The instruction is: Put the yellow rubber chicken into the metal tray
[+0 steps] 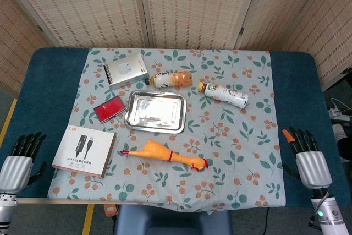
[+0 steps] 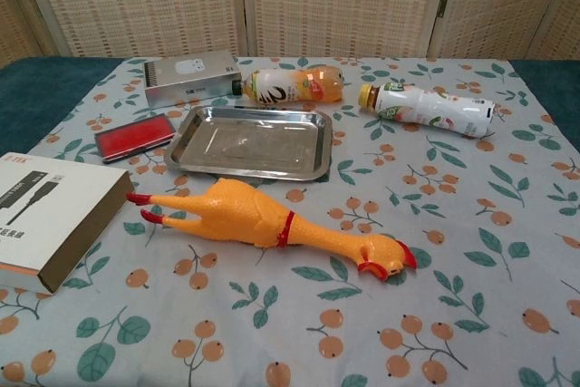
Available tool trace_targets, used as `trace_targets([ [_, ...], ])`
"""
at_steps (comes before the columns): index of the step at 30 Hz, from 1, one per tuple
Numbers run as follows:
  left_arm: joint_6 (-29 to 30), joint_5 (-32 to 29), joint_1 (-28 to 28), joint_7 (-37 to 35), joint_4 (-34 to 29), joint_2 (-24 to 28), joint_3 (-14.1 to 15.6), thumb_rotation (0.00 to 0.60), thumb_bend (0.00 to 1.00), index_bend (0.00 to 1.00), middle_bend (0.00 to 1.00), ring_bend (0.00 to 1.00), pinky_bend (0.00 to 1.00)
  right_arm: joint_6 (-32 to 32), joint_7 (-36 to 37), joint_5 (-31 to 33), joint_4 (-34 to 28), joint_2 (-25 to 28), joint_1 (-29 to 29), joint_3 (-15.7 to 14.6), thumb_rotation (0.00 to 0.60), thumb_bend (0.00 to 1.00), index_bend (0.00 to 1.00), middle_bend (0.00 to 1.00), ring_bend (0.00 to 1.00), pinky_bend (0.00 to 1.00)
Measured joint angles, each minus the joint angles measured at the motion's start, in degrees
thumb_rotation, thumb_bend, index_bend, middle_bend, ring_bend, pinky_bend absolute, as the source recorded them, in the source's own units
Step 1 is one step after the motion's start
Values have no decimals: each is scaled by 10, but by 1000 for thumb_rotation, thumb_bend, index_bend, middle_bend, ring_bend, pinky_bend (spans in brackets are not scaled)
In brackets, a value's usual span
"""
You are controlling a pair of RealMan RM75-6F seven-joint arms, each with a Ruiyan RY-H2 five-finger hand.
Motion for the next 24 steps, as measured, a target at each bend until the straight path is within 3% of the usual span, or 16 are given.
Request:
trace_targets([
  [10,5,7,-2,-3,-3,-2,1,600,448,0,0,0,33,-40,25,8,-19,5,8,-9,600,155,0,0,0,0],
  [16,-12,-2,-7,-13,-2,0,1,600,448,0,0,0,33,-107,52,9,-75,13,41,-13,600,154,0,0,0,0],
  [19,-18,-7,-8,-9,-3,2,0,600,448,0,0,0,34,-151,39,22,-123,17,67,-7,600,155,2,0,0,0],
  [24,-16,-9,-5,-24,-9,11,2,600,449,0,0,0,34,-222,3,93,-181,8,116,25,600,163,94,0,0,0],
])
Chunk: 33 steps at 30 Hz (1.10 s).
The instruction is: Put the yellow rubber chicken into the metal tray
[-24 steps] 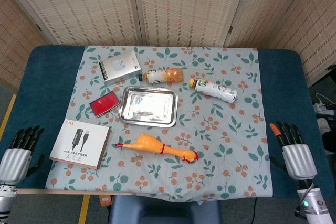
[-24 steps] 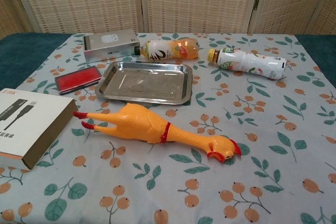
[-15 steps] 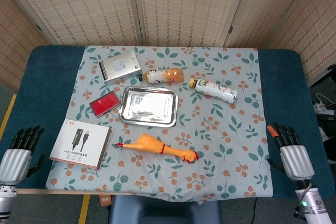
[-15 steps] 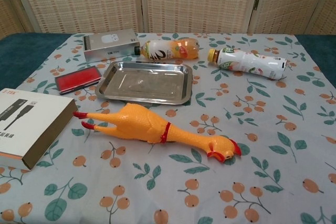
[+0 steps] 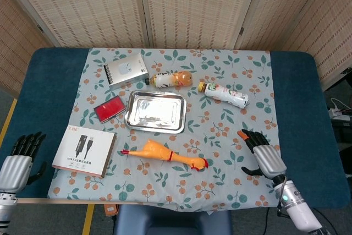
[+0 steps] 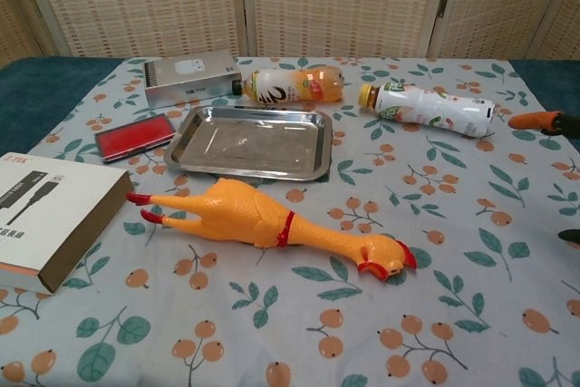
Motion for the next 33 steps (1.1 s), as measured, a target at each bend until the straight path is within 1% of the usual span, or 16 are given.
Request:
trace_targets([
  [4,4,0,2,-12,-2,6,0,600,448,0,0,0,34,-42,-41,82,-22,-26,39,27,600,174,183,0,0,0],
  [8,4,1,3,-25,-3,11,1,600,448,0,0,0,34,-67,-107,173,-28,-72,84,50,600,174,242,0,0,0],
  [12,4,3,2,-36,-2,15,2,600,447,0,0,0,33,-79,-154,254,-27,-116,124,67,600,175,259,0,0,0],
  [17,7,6,2,-48,-2,18,2,600,448,0,0,0,34,-91,-197,345,-29,-155,174,81,600,175,260,0,0,0],
  [20,8,8,2,-55,1,19,3,600,448,0,0,0,34,-93,-217,377,-31,-171,199,82,600,174,262,0,0,0],
  [25,8,12,2,-62,1,21,5,600,448,0,0,0,34,-87,-237,408,-28,-192,224,77,600,175,288,0,0,0],
  [33,16,12,5,-61,1,22,5,600,448,0,0,0,34,-72,-262,453,0,-224,260,72,600,176,337,0,0,0],
])
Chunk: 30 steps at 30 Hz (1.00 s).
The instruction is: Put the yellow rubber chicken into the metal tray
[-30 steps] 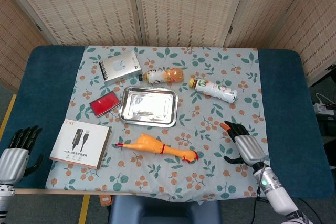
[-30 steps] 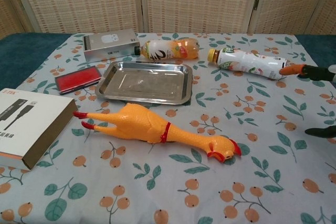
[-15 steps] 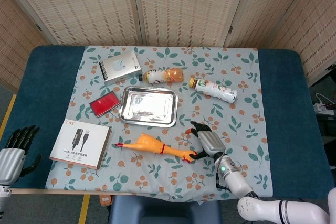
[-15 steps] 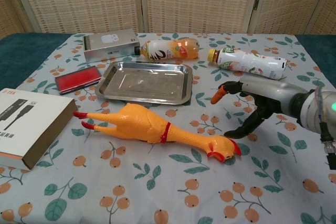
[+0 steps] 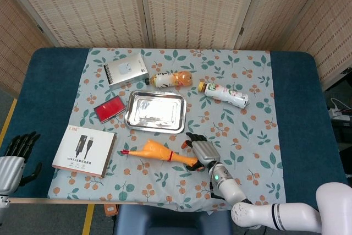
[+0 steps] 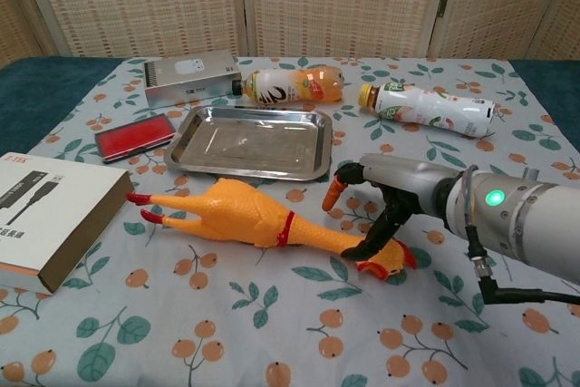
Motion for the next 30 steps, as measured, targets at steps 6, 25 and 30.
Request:
trace_targets([
  [6,0,1,0,3,-2,0,0,600,449,0,0,0,34,4,-4,5,16,-15,13,-10,600,176,381,0,0,0],
  [25,-2,-3,-1,1,-2,0,-1,600,449,0,0,0,34,84,-55,-7,37,-39,19,-30,600,258,823,336,251,376],
  [30,-4,-2,-1,3,-1,-1,0,600,448,0,0,0,34,104,-48,-41,33,-36,10,-31,600,272,892,496,550,692],
])
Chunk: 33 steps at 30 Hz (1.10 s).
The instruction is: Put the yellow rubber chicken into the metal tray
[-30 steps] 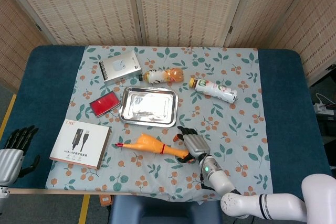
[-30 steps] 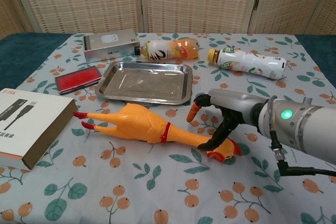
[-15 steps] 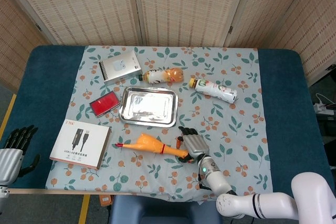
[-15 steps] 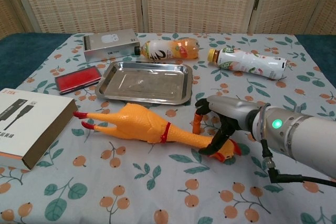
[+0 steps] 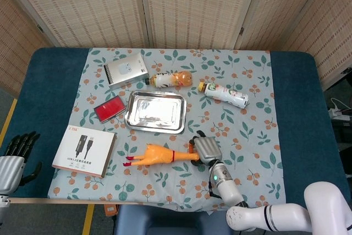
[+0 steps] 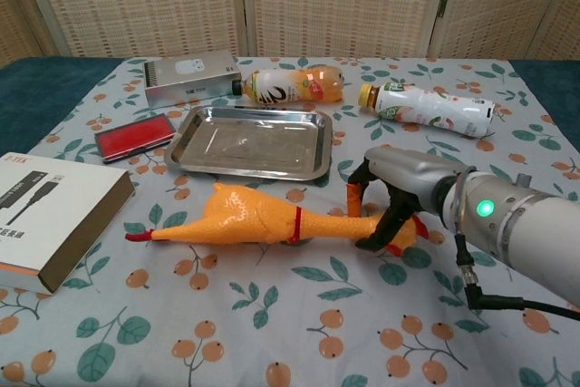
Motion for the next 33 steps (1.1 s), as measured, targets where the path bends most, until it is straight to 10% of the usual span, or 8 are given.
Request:
trace_targets([
  [8,3,18,-6,-13,9,-10,3,600,438,0,0,0,3,-4,72,-73,-5,32,-23,6,600,281,967,628,770,859],
  [24,-79,84,-82,-107,-13,-45,30,600,373,0,0,0,24,-129,215,-111,-13,133,-30,43,600,285,977,646,788,872],
  [33,-167,51,-136,30,-63,-89,2,600,353,0,0,0,23,-154,266,-132,-38,163,-25,69,600,285,980,647,788,873],
])
